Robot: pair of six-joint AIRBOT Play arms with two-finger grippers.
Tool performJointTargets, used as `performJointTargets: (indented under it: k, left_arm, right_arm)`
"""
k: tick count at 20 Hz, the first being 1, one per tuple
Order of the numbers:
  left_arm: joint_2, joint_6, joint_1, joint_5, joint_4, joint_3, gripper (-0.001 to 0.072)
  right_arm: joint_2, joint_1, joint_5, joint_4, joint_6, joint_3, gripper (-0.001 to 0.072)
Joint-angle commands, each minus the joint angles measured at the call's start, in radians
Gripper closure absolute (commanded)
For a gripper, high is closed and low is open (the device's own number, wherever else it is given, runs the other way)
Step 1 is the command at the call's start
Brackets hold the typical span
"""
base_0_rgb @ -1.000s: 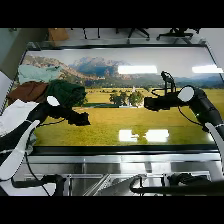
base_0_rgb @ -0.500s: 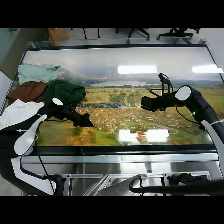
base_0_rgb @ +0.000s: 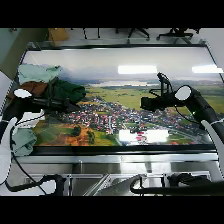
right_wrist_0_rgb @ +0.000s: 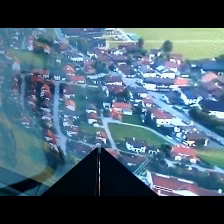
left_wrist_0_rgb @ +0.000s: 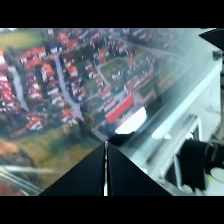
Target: Fold the shirts.
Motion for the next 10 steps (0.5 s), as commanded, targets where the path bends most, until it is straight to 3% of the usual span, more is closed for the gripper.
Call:
performJointTargets:
  k: [1,2,3,4,5,6,7,10]
  left_arm:
    - [0.098,0.024,0.06,0.234,0.117,0.001,0.0689]
    - [0.102,0.024,0.068,0.319,0.179,0.001,0.0683]
    - [0.101,0.024,0.079,0.388,0.235,0.001,0.0427]
    - [0.096,0.015,0.096,0.456,0.292,0.001,0.0019]
    - [0.085,-0.006,0.115,0.507,0.33,0.001,-0.0004]
    - [0.066,-0.009,0.139,0.544,0.357,0.001,-0.0004]
    - [0.037,-0.009,0.163,0.566,0.358,0.001,-0.0004]
    - [-0.076,-0.009,0.214,0.626,0.353,0.001,-0.0004]
  right_arm:
    - [0.0,-0.001,-0.009,-0.001,-0.031,0.0,0.0695]
    - [0.0,-0.001,-0.013,-0.001,-0.049,0.0,0.0695]
    - [0.0,-0.001,-0.018,-0.007,-0.051,0.0,0.0688]
    - [0.0,-0.001,-0.023,-0.021,-0.051,0.0,0.0676]
    - [0.0,-0.001,-0.026,-0.04,-0.051,0.0,0.0526]
    - [0.0,-0.001,-0.035,-0.069,-0.05,0.0,0.03]
    - [0.0,-0.001,-0.048,-0.095,-0.05,0.0,0.0232]
    - [0.0,-0.001,-0.085,-0.13,-0.05,0.0,0.0232]
